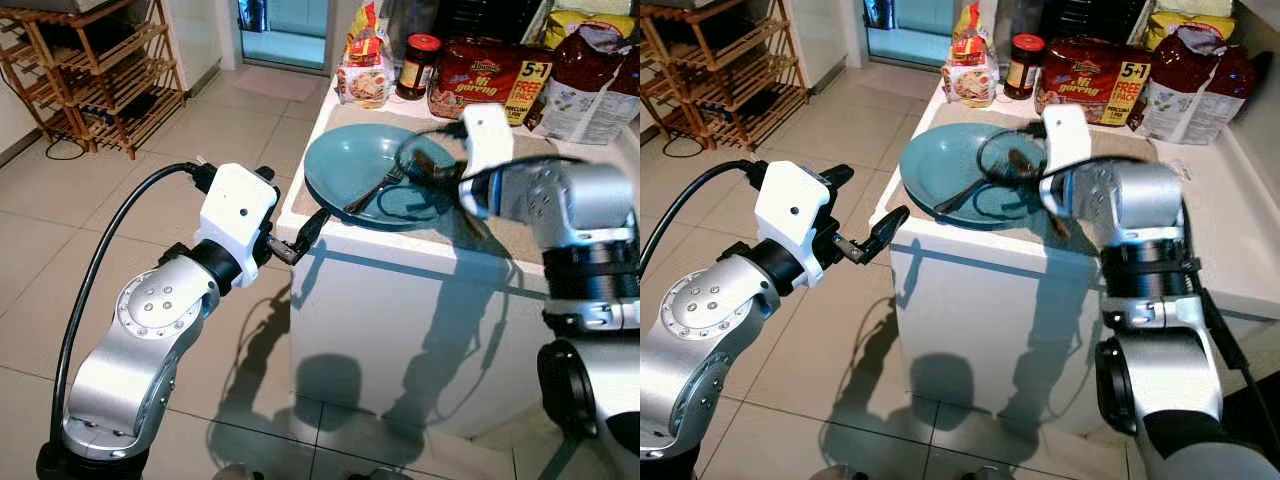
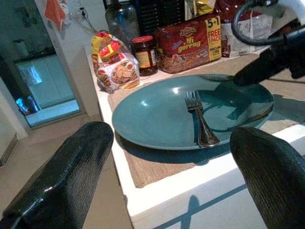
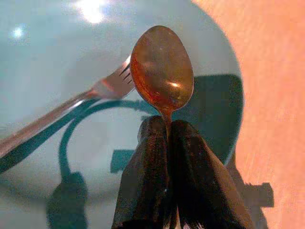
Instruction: Setting the table
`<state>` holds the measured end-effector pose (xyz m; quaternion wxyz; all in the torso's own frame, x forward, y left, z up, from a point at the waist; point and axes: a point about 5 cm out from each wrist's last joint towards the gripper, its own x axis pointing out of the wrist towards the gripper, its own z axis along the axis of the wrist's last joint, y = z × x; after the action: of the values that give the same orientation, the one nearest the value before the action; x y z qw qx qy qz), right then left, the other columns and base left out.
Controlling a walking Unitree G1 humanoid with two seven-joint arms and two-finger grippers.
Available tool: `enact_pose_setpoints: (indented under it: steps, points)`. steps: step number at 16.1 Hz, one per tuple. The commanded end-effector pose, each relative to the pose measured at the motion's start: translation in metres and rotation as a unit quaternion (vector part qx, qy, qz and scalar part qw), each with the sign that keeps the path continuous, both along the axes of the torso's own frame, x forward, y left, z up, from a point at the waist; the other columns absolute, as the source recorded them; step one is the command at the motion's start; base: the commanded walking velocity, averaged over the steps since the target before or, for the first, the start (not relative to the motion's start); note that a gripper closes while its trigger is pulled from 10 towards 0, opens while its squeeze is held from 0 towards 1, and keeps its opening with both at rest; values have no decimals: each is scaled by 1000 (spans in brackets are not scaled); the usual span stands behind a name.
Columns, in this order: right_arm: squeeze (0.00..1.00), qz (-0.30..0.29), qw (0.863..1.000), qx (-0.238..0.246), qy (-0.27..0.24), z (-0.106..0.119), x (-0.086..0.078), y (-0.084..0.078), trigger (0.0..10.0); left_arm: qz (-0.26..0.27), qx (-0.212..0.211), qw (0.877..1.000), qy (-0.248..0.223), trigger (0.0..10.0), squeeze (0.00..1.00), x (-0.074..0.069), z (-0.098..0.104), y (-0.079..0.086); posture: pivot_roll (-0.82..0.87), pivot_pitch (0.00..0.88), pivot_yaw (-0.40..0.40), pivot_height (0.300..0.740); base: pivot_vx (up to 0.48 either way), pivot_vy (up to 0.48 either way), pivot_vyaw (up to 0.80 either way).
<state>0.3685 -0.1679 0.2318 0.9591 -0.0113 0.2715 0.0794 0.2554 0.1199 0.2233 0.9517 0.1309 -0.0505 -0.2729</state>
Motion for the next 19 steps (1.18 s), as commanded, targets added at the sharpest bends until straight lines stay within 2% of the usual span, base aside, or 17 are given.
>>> enact_pose_setpoints:
  steps: [1, 6, 8, 9, 10, 12, 13, 14, 15, 16, 18, 19]
  points:
    - [0, -19, 1000, -3, -24, 13, 2, -7, 0, -6, 3, 1000, -6, 10000, 0, 0, 4, -1, 34, 67, -51, 740, 0, 0, 0]
    - [0, -57, 994, 21, -88, 29, 5, -12, 0, -5, 5, 1000, -8, 10000, 0, 0, 6, 0, 42, 74, -49, 740, 0, 0, 0]
    - [0, -74, 985, 60, -143, 38, 5, -11, 0, 13, -2, 1000, -11, 10000, 0, 2, 8, 4, 44, 77, -45, 740, 0, 0, 0]
    - [0, -56, 971, 105, -209, 47, 1, -7, 2157, 54, -3, 998, -22, 10000, 0, 6, 9, 10, 48, 77, -42, 740, 0, 0, 0]
    - [0, -46, 954, 131, -264, 49, -6, -5, 10000, 87, -12, 996, -28, 10000, 0, 9, 9, 15, 48, 78, -43, 740, 0, 0, 0]
    - [0, -30, 940, 139, -309, 44, -17, -2, 10000, 112, -32, 992, -37, 10000, 0, 11, 10, 19, 47, 78, -43, 740, 0, 0, 0]
    - [0, 45, 919, 215, -328, 30, -46, 6, 10000, 133, -48, 989, -46, 10000, 0, 9, 9, 23, 36, 81, -36, 740, 0, 0, 0]
    - [0, 84, 909, 247, -326, 25, -61, 9, 10000, 133, -51, 989, -42, 10000, 0, 7, 6, 24, 30, 82, -33, 740, 0, 0, 0]
    - [0, 137, 893, 274, -330, 21, -79, 16, 10000, 128, -54, 990, -38, 10000, 0, 4, 2, 24, 21, 84, -25, 740, 0, 0, 0]
    - [0, 185, 888, 267, -327, 14, -93, 21, 10000, 121, -51, 991, -37, 10000, 0, 0, -2, 25, 21, 88, -21, 740, 0, 0, 0]
    - [0, 234, 898, 203, -312, -8, -109, 25, 10000, 105, -32, 993, -39, 10000, 0, -9, -12, 27, 18, 87, -19, 740, 0, -148, 0]
    - [0, 251, 902, 187, -297, -16, -115, 27, 10000, 103, -27, 994, -33, 10000, 0, -11, -16, 28, 20, 85, -22, 740, 0, -469, 0]
